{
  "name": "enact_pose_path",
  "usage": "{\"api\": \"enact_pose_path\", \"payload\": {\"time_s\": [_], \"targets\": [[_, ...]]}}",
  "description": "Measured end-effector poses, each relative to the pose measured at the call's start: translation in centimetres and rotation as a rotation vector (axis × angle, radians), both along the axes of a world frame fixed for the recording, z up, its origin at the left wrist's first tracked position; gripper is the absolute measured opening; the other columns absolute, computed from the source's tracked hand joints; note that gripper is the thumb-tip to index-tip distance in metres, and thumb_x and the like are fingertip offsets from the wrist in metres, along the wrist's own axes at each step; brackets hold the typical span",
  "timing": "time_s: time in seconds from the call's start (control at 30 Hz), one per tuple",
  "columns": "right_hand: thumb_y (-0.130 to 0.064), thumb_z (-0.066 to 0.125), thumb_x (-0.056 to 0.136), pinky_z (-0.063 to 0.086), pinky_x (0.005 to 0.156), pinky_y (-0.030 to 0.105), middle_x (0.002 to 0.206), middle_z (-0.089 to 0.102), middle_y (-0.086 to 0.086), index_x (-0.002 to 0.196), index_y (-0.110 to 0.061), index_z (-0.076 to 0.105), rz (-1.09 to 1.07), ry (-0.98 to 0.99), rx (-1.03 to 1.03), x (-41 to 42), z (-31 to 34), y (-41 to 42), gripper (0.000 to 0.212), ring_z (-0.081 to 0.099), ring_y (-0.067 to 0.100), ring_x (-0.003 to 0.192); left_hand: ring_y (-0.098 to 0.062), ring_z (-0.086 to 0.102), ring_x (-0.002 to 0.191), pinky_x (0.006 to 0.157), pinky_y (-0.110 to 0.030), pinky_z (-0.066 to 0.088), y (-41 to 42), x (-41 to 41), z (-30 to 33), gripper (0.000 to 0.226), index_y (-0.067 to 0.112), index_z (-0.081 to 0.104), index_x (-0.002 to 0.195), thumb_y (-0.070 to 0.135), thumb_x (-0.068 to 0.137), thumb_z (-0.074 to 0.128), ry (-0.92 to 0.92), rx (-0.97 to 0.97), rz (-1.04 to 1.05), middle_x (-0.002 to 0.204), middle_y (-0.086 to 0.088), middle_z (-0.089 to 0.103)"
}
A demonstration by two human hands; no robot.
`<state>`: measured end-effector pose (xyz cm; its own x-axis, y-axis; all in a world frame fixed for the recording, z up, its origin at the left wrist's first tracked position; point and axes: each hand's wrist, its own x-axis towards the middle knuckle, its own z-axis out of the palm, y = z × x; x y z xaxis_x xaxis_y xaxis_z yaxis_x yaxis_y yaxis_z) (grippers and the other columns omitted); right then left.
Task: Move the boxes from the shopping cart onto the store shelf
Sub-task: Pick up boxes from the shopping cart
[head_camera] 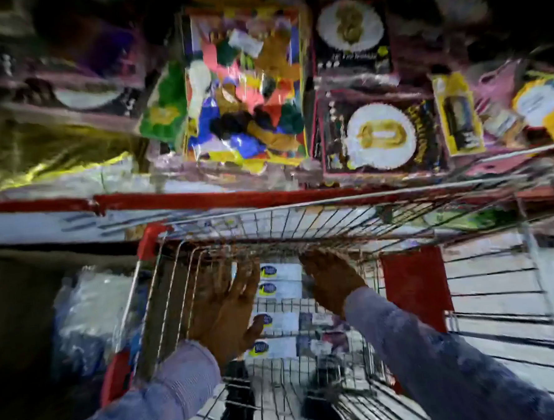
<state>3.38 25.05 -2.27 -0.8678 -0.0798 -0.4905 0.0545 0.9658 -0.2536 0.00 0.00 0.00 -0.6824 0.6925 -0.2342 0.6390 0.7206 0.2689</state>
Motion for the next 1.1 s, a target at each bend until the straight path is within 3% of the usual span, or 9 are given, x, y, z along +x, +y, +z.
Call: {"api": "enact_pose_path", "payload": {"time_s": [0.13,0.3,0.4,0.5,0.57,0.7,0.83,1.0,1.1], "targets": [[-0.025,0.056,0.095,0.034,0.113,0.038,0.157,0.032,0.014,0.152,-0.015,0.024,-0.074,-0.159,-0.077,-2.7,-6.4,0.2,0.067,0.037,0.034,0.139,-0.053,0.038,0.135,0.099,-0.074,0.039,0.3,-0.9,-5.5,0.092,0.004,0.025,0.151,0.049,0.082,0.065,-0.027,-0.053,-0.043,0.156,-0.024,0.032],[-0.035,0.050,0.099,0.034,0.112,0.038,0.157,0.031,0.016,0.153,-0.012,0.022,0.163,-0.215,0.006,-4.6,-11.3,0.7,0.065,0.035,0.032,0.141,-0.047,0.036,0.139,0.099,-0.068,0.044,0.9,-1.4,-8.8,0.088,0.001,0.034,0.147,0.044,0.078,0.070,-0.008,-0.063,-0.133,0.153,-0.025,0.038],[-0.033,0.056,0.096,0.050,0.096,0.039,0.147,0.047,0.018,0.145,-0.008,0.039,0.209,-0.252,0.018,-5.7,-12.6,1.3,0.058,0.047,0.036,0.133,-0.044,0.029,0.143,0.109,-0.068,0.029,1.5,-1.2,-9.9,0.077,0.003,0.037,0.146,0.041,0.084,0.061,-0.003,-0.090,-0.207,0.156,-0.022,0.034],[-0.036,0.060,0.094,0.034,0.114,0.042,0.150,0.043,0.017,0.146,-0.008,0.037,0.213,-0.189,-0.031,-6.3,-13.9,2.8,0.063,0.041,0.033,0.138,-0.042,0.038,0.139,0.109,-0.066,0.034,2.4,-1.2,-10.7,0.069,0.003,0.045,0.141,0.037,0.084,0.063,0.006,-0.106,-0.289,0.150,-0.020,0.045],[-0.035,0.055,0.097,0.031,0.114,0.038,0.153,0.040,0.016,0.148,-0.007,0.032,0.193,-0.180,-0.021,-6.5,-13.5,3.4,0.063,0.041,0.031,0.138,-0.039,0.050,0.131,0.105,-0.059,0.043,3.1,-1.1,-11.3,0.065,0.002,0.051,0.136,0.033,0.081,0.067,-0.028,-0.086,-0.339,0.142,-0.019,0.055],[-0.028,0.060,0.094,0.045,0.102,0.039,0.143,0.050,0.020,0.148,-0.007,0.033,0.174,-0.020,-0.028,-6.1,-12.6,4.1,0.063,0.053,0.035,0.126,-0.039,0.064,0.110,0.096,-0.053,0.053,5.2,-1.6,-13.5,0.064,-0.002,0.060,0.126,0.019,0.069,0.082,-0.055,-0.095,-0.377,0.124,-0.021,0.067],[-0.018,0.084,0.070,0.060,0.072,0.046,0.102,0.072,0.028,0.123,0.007,0.060,0.253,0.112,-0.034,-4.9,-12.5,5.2,0.063,0.071,0.043,0.086,-0.046,0.056,0.115,0.102,-0.056,0.046,7.0,-2.3,-15.9,0.068,-0.008,0.044,0.137,-0.004,0.073,0.067,-0.106,-0.160,-0.325,0.129,-0.028,0.059],[-0.025,0.074,0.081,0.054,0.084,0.036,0.109,0.071,0.022,0.128,0.003,0.057,0.287,0.232,-0.026,-4.3,-11.2,6.0,0.057,0.069,0.036,0.098,-0.042,0.060,0.110,0.092,-0.055,0.051,8.3,-2.5,-15.7,0.044,-0.006,0.049,0.128,-0.009,0.085,0.052,-0.149,-0.108,-0.201,0.121,-0.026,0.060],[-0.032,0.061,0.092,0.043,0.102,0.042,0.131,0.059,0.023,0.142,-0.002,0.042,0.222,0.181,-0.023,-4.6,-8.2,5.6,0.061,0.056,0.037,0.120,-0.049,0.068,0.084,0.070,-0.058,0.059,8.1,-2.9,-12.9,0.041,-0.012,0.061,0.106,-0.018,0.067,0.070,-0.138,-0.033,-0.178,0.097,-0.033,0.068]]}}
